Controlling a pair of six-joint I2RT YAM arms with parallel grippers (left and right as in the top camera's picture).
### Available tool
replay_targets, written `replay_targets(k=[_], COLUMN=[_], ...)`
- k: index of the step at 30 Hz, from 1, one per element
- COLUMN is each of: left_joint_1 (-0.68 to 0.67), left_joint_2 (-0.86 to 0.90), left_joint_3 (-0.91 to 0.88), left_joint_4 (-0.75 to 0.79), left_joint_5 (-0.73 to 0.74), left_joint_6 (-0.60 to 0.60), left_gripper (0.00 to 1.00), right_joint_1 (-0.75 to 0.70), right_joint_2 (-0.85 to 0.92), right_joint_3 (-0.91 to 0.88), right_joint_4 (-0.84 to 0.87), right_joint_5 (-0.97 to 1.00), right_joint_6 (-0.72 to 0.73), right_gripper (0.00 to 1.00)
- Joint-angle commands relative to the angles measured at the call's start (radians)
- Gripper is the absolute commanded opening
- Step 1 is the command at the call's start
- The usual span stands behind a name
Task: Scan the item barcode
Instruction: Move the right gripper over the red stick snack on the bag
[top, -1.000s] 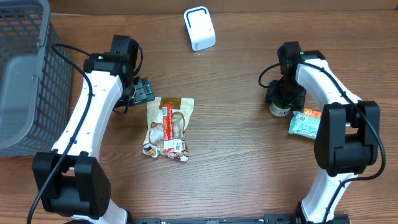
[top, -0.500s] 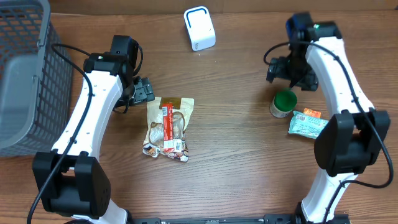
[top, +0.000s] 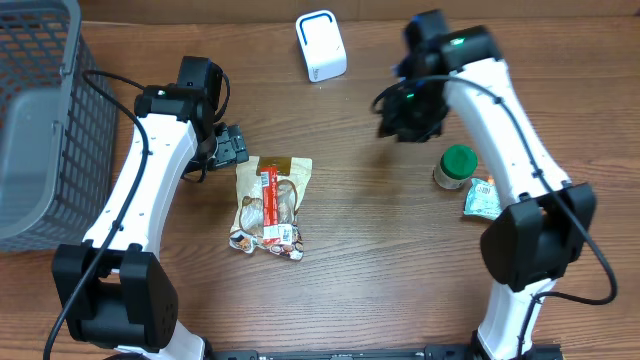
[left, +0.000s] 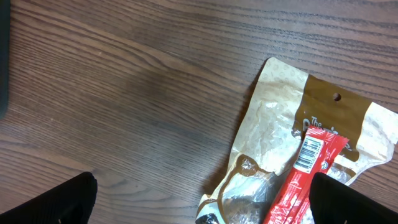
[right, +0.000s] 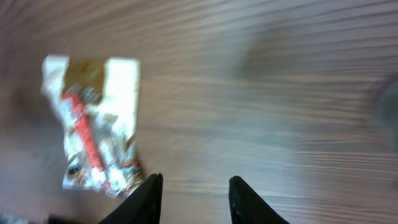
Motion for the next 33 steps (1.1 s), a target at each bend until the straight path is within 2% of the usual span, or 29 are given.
replay_targets(k=[1, 4, 14, 20, 27, 33], left_joint_1=[-0.002, -0.002, -0.002, -0.002, -0.002, -0.002], left_joint_2=[0.002, 0.002, 0.001, 0.002, 0.002, 0.002], left_joint_3=[0.014, 0.014, 0.014, 0.014, 0.014, 0.014], left_joint_4=[0.002, 0.002, 0.002, 0.002, 0.002, 0.002], left_joint_5=[-0.006, -0.006, -0.006, -0.006, -0.006, -0.006], left_joint_6=[0.000, 0.000, 0.000, 0.000, 0.000, 0.000], left_gripper=[1.00, 1.00, 0.99, 1.00, 1.00, 0.99], right_joint_1=[0.099, 0.175, 0.413, 0.489, 0.571, 0.594], right_joint_2=[-0.003, -0.003, -0.004, -0.003, -0.003, -0.003], right_joint_3=[-0.039, -0.090, -0.211, -0.212, -0.212, -0.230], right_joint_4=[0.016, 0.044, 0.206, 0.270, 0.319, 0.364], right_joint_5=[-0.059, -0.059, -0.053, -0.007, 0.158, 0.191], right_joint_6=[-0.003, 0.000, 0.137, 0.244, 0.391, 0.426], right_gripper=[0.35, 0.33, 0.33, 0.33, 0.33, 0.33])
